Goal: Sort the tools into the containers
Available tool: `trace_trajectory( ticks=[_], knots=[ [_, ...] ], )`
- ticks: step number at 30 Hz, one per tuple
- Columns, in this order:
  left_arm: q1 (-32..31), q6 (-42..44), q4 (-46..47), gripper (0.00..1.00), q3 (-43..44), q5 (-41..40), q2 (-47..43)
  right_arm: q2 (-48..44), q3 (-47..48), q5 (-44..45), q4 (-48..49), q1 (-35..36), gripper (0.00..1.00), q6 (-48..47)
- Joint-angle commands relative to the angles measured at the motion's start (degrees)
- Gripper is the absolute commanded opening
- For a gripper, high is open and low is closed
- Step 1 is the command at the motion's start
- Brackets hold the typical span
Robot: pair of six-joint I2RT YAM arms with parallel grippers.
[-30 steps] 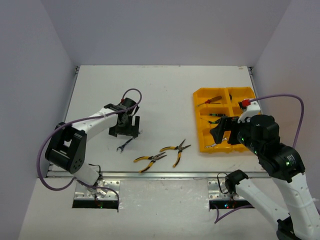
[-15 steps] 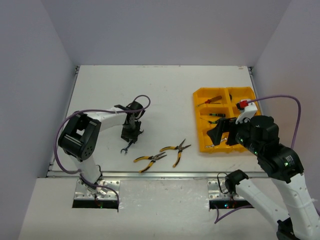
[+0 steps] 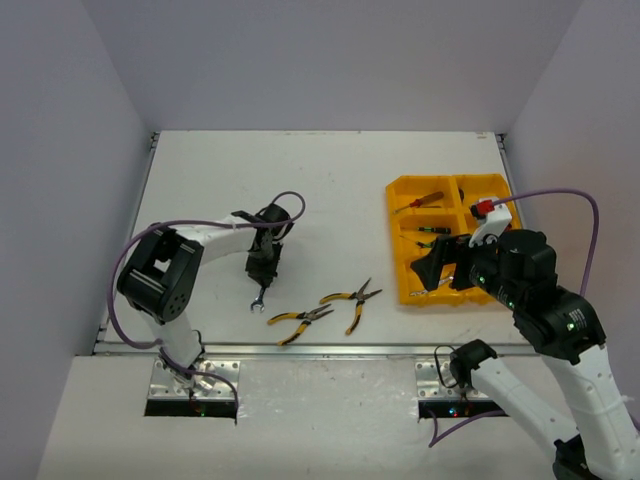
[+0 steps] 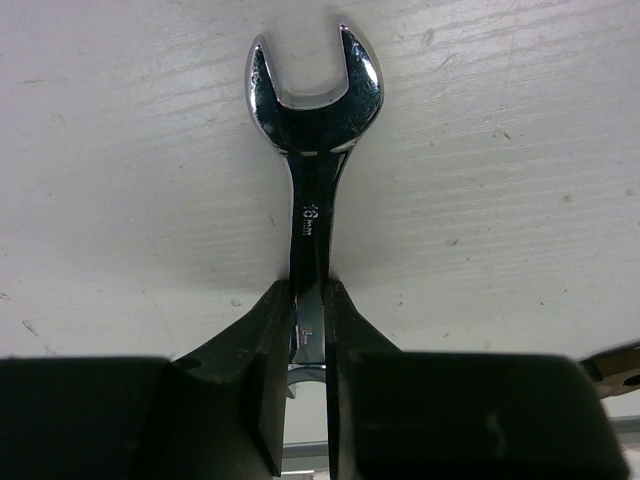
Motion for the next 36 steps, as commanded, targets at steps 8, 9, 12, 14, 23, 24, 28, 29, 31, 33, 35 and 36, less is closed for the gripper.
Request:
trace_trajectory(
  ticks=[8, 9, 12, 14, 23, 24, 28, 29, 31, 33, 35, 36],
  knots=[
    [-5.33, -4.78, 2.97, 0.0, -0.39, -3.88, -6.1, 2.53, -4.78, -7.87, 9.11, -0.12, 0.99, 2.92],
    [-5.73, -4.88, 2.72, 0.0, -0.09, -3.98, -6.96, 3.08, -5.38, -8.18, 10.17, -0.12, 0.99, 3.33],
    [-7.62, -5.4, 2.52, 0.0, 0.45, -4.26, -8.68, 4.32, -7.9, -9.39, 13.02, -0.12, 0.99, 4.59],
    [-8.23, -5.64, 2.36, 0.0, 0.78, -4.62, -9.87, 5.1, -9.16, -10.57, 15.39, -0.12, 0.99, 5.39],
    [-11.52, -6.64, 1.76, 0.0, 4.0, -2.21, -17.09, 12.63, -17.56, -21.5, 33.16, -0.2, 0.99, 12.97],
    [-12.34, -6.83, 2.06, 0.0, 4.38, -1.35, -18.08, 13.25, -19.0, -23.04, 36.86, -0.16, 0.99, 15.35],
    [-14.81, -7.65, 4.15, 0.0, 6.04, 1.91, -21.3, 18.65, -21.53, -26.28, 48.61, -0.04, 0.99, 24.57],
    [-15.27, -8.09, 4.28, 0.0, 6.04, 2.56, -21.36, 18.79, -21.8, -26.6, 48.83, -0.04, 0.99, 24.79],
    [-17.04, -9.35, 7.68, 0.0, 5.89, 6.64, -22.75, 21.82, -22.82, -26.63, 54.35, -0.06, 0.94, 29.83],
    [-18.56, -10.17, 10.39, 0.0, 5.78, 8.04, -22.88, 23.24, -23.36, -26.7, 57.37, 0.1, 0.9, 32.98],
    [-19.85, -11.51, 12.96, 0.0, 5.78, 9.04, -22.44, 24.32, -23.5, -25.61, 58.65, 0.64, 0.86, 34.54],
    [-20.41, -12.12, 13.99, 0.0, 5.83, 9.53, -22.31, 24.77, -23.43, -24.92, 58.67, 0.96, 0.85, 34.95]
  ],
)
